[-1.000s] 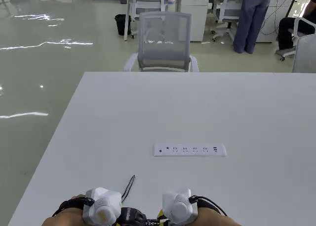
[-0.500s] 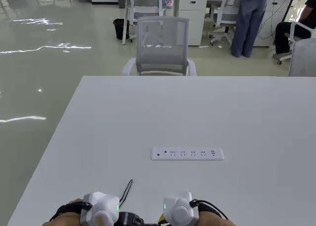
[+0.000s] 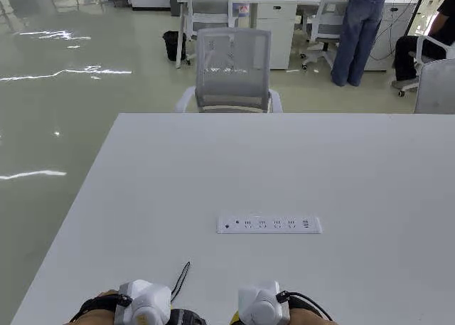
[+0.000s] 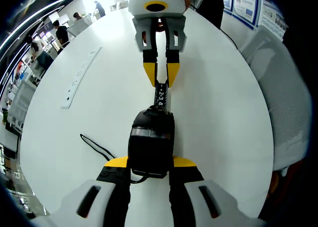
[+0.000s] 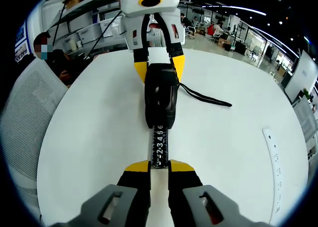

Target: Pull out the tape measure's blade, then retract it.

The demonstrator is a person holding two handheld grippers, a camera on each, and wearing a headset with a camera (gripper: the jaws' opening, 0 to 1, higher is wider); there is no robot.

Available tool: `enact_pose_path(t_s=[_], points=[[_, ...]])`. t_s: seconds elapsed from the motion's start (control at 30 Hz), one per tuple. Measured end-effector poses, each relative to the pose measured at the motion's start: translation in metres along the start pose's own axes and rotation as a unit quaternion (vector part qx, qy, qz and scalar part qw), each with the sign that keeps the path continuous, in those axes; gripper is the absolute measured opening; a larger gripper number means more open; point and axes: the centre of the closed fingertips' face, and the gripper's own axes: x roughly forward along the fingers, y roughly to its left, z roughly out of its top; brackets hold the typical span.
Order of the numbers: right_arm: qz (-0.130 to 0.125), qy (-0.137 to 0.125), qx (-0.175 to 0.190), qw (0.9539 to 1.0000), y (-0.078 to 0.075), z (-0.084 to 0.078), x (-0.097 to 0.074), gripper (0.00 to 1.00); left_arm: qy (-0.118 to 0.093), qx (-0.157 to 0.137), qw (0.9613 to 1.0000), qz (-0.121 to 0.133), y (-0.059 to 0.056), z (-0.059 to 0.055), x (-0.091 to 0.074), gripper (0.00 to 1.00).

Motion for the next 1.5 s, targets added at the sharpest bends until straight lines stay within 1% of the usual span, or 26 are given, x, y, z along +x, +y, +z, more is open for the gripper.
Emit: enact_pose_path(t_s=[0.67,1.2,1.5], points=[[0.001,0.004,0.002,1.0,0.001,-0.008,-0.005,0.1,0.003,0.001,1.0,-0.001,0.0,0.001,0.001,0.25],[0.001,0.016,-0.003,0.9999,0.0,-0.016,-0.01,0.1,0.005,0.002,1.0,-0.002,0.0,0.001,0.001,0.25],[0.001,0.018,-0.001,0.9998,0.0,-0.021,-0.012,0.1,0.006,0.003,1.0,-0.002,0.0,0.002,0.002,0.25]])
